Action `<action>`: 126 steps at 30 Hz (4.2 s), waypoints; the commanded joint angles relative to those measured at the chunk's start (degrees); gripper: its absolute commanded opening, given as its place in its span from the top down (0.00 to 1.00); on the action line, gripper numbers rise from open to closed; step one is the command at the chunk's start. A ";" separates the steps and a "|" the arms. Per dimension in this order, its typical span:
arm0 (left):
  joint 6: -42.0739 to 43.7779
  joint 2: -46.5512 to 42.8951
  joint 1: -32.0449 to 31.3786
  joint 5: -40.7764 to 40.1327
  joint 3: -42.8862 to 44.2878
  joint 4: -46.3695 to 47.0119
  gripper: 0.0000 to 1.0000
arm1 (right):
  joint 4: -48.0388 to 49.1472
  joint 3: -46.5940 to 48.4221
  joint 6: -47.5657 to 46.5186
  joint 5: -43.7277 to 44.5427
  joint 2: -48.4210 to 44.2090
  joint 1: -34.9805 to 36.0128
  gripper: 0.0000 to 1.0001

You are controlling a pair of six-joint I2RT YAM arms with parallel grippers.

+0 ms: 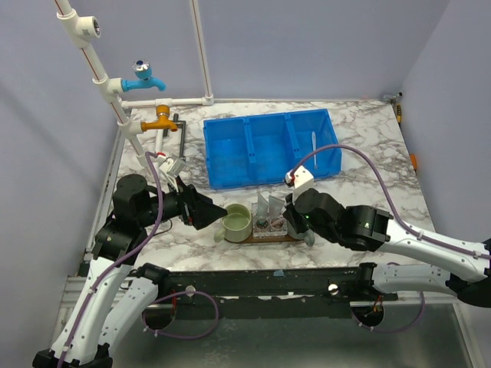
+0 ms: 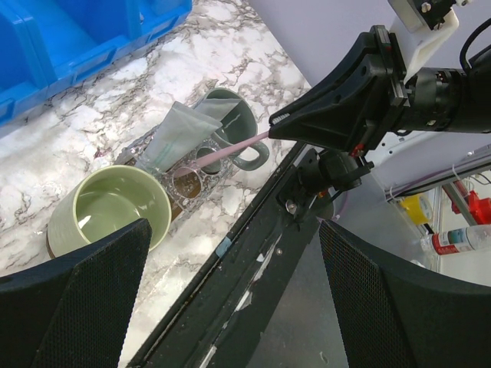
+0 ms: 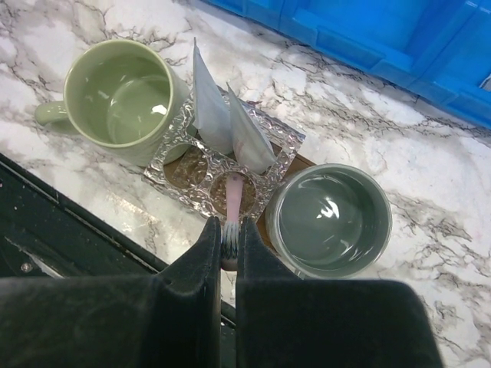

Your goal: Prepare toiletry sets of a toothbrush and toothpaste on the tray

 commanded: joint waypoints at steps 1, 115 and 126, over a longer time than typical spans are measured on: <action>0.96 -0.12 0.22 1.58 -0.28 -0.56 0.10 | 4.74 -2.10 1.83 3.41 -1.28 0.43 1.00; 3.51 -7.13 0.22 -2.44 -10.57 1.34 0.01 | 17.58 27.27 -8.10 -7.74 56.30 -51.41 0.51; 3.60 -6.59 0.22 -2.34 -10.57 1.34 0.01 | 17.15 30.47 -7.12 -9.89 61.36 -52.73 0.49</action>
